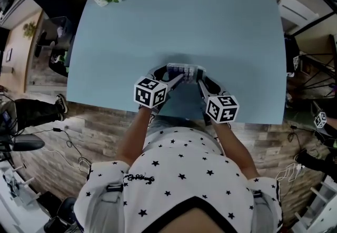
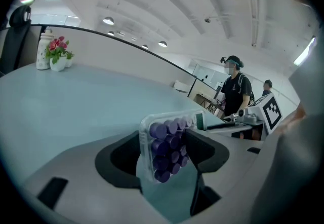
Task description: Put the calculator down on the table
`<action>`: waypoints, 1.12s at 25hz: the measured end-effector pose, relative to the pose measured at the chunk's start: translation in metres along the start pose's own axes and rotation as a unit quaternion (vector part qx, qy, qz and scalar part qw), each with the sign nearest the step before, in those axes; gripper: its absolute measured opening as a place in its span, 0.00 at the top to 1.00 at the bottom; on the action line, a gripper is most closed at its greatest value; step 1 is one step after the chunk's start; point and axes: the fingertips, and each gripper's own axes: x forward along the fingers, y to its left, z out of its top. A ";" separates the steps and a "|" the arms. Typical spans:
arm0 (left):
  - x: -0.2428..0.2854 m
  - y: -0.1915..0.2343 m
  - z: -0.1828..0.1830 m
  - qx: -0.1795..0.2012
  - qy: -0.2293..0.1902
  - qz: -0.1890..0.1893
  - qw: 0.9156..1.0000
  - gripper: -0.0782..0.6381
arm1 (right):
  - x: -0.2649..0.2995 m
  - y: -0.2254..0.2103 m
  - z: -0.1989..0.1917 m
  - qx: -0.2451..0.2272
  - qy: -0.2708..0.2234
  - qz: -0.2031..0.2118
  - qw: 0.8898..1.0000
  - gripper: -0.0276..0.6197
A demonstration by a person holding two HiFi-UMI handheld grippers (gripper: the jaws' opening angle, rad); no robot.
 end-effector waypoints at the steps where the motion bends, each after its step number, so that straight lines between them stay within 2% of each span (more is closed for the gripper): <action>1: 0.001 0.000 -0.001 -0.001 0.002 0.000 1.000 0.49 | 0.000 -0.001 -0.001 0.000 0.002 -0.001 1.000 0.84; 13: 0.010 0.004 -0.011 -0.003 0.026 -0.004 1.000 0.49 | 0.005 -0.007 -0.013 0.020 0.021 -0.012 0.999 0.84; 23: 0.019 0.013 -0.008 -0.036 0.028 -0.006 0.999 0.49 | 0.013 -0.012 -0.007 0.040 0.030 -0.025 0.998 0.84; 28: 0.025 0.021 -0.005 -0.039 0.035 -0.004 0.999 0.48 | 0.019 -0.015 -0.004 0.051 0.032 -0.033 0.998 0.84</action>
